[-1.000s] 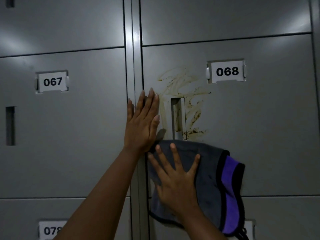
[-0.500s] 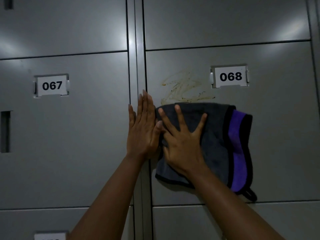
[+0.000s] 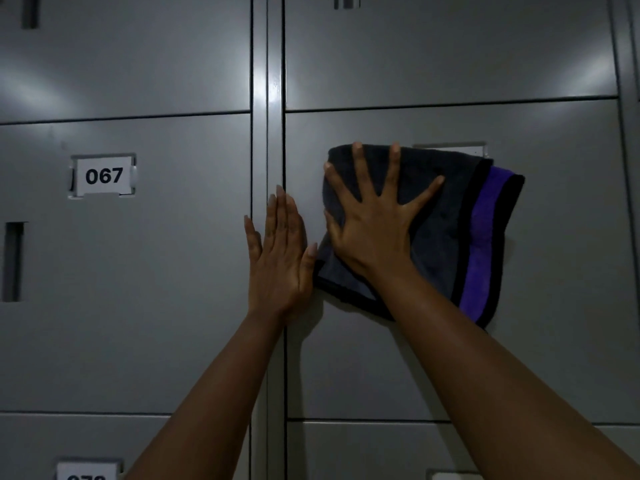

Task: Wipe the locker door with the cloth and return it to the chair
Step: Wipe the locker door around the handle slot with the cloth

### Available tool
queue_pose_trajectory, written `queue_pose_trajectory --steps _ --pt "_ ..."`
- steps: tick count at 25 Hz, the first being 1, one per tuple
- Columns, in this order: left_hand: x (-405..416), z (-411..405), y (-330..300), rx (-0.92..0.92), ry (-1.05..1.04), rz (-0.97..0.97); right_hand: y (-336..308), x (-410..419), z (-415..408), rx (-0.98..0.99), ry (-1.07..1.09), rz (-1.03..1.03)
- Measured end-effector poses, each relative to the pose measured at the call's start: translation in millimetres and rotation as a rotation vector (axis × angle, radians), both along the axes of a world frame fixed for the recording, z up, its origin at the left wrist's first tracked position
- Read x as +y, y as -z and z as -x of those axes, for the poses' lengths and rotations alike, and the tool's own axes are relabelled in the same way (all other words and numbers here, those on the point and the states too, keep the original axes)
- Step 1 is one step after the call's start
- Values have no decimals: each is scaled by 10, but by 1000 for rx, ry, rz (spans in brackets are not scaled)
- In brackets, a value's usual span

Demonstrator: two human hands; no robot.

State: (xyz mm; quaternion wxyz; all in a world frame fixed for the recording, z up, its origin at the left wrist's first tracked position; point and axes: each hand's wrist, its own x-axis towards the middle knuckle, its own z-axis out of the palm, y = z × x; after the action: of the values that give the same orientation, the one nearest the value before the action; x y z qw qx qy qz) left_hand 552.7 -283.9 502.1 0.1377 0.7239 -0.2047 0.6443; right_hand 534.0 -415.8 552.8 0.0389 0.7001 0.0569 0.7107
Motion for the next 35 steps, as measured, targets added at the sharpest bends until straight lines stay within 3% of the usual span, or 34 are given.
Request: queue_pose_trajectory --steps 5,11,16,19,21,25,26,28,30,35 --pt "-58 -30 -107 -32 -103 -21 116 -283 35 43 1 -119" --pt "-76 -41 -121 -54 -144 -17 715 -396 92 97 -26 -150" --pt "-89 -13 -116 -51 -142 -6 1451 -509 143 171 48 -34" --pt "-86 7 -112 -39 -145 -13 1823 -609 305 243 -17 87" --pt "-84 12 -101 -31 -153 -28 1755 -695 488 199 -205 48" --pt "-80 8 -89 -14 -164 -45 1004 -828 659 -18 -547 -250" --pt "-81 8 -93 -14 -164 -44 811 -845 631 21 -544 -282" --pt "-78 -1 -97 -15 -167 -42 607 -801 444 175 -299 -290" --pt "-77 -7 -85 -20 -166 -30 602 -702 235 208 -104 -302" --pt "-90 -11 -76 -36 -129 -15 353 -410 127 102 -82 -246"
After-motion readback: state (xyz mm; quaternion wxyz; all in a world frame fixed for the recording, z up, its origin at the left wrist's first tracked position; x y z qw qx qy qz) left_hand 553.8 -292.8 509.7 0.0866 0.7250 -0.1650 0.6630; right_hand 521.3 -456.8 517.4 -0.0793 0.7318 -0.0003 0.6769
